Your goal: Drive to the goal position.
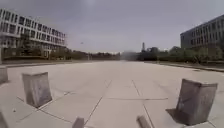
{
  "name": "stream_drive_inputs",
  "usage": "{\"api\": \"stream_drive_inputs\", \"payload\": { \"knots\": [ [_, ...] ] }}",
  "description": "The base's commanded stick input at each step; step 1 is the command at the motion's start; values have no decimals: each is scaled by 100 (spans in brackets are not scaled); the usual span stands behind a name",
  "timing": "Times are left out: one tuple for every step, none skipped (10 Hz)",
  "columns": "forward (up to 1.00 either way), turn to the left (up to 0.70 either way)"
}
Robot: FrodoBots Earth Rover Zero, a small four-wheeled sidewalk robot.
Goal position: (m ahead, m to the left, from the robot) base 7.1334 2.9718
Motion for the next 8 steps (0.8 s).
{"api": "stream_drive_inputs", "payload": {
  "knots": [
    [70, 0],
    [70, 0],
    [70, 0],
    [70, 0],
    [70, 0],
    [70, 0],
    [70, 0],
    [70, 0]
  ]
}}
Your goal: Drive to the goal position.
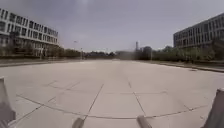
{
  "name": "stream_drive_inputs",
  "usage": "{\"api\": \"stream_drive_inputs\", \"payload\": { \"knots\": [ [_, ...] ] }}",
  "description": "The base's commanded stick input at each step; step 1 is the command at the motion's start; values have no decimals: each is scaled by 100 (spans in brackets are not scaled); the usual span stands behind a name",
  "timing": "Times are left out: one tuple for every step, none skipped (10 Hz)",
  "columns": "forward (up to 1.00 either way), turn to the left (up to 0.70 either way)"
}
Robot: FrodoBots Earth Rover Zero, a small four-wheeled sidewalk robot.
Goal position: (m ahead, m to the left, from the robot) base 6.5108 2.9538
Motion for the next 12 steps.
{"api": "stream_drive_inputs", "payload": {
  "knots": [
    [70, 0],
    [70, 0],
    [70, 0],
    [70, 0],
    [70, 0],
    [70, 0],
    [70, 0],
    [70, 0],
    [70, 0],
    [70, 0],
    [70, 0],
    [70, 0]
  ]
}}
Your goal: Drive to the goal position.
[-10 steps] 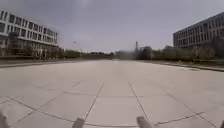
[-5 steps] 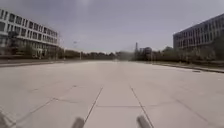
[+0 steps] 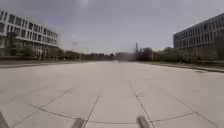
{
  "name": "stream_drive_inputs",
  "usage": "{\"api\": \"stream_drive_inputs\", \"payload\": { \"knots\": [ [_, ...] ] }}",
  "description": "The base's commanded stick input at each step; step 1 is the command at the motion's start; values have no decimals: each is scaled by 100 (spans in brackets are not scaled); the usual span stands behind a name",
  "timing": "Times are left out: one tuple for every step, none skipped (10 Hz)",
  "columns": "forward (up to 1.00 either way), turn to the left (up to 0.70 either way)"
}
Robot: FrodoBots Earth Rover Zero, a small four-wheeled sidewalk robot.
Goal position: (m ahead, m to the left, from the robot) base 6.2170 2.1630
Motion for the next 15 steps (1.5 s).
{"api": "stream_drive_inputs", "payload": {
  "knots": [
    [70, 0],
    [70, 0],
    [70, 0],
    [70, 0],
    [70, 0],
    [70, 0],
    [70, 0],
    [70, 0],
    [70, 0],
    [70, 0],
    [70, 0],
    [70, 0],
    [70, 0],
    [70, 0],
    [70, 0]
  ]
}}
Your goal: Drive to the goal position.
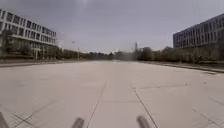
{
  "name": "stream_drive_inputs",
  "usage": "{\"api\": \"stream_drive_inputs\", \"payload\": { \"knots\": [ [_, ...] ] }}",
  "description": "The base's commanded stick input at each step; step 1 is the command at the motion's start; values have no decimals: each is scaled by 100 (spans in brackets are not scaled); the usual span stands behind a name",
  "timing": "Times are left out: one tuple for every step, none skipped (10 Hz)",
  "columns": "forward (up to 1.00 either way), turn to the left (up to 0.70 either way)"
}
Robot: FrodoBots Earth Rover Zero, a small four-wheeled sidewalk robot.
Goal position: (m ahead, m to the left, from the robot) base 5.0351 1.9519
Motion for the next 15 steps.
{"api": "stream_drive_inputs", "payload": {
  "knots": [
    [70, 0],
    [70, 0],
    [70, 0],
    [70, 0],
    [70, 0],
    [70, 0],
    [70, 0],
    [70, 0],
    [70, 0],
    [70, 0],
    [70, 0],
    [70, 0],
    [70, 0],
    [70, 0],
    [70, 0]
  ]
}}
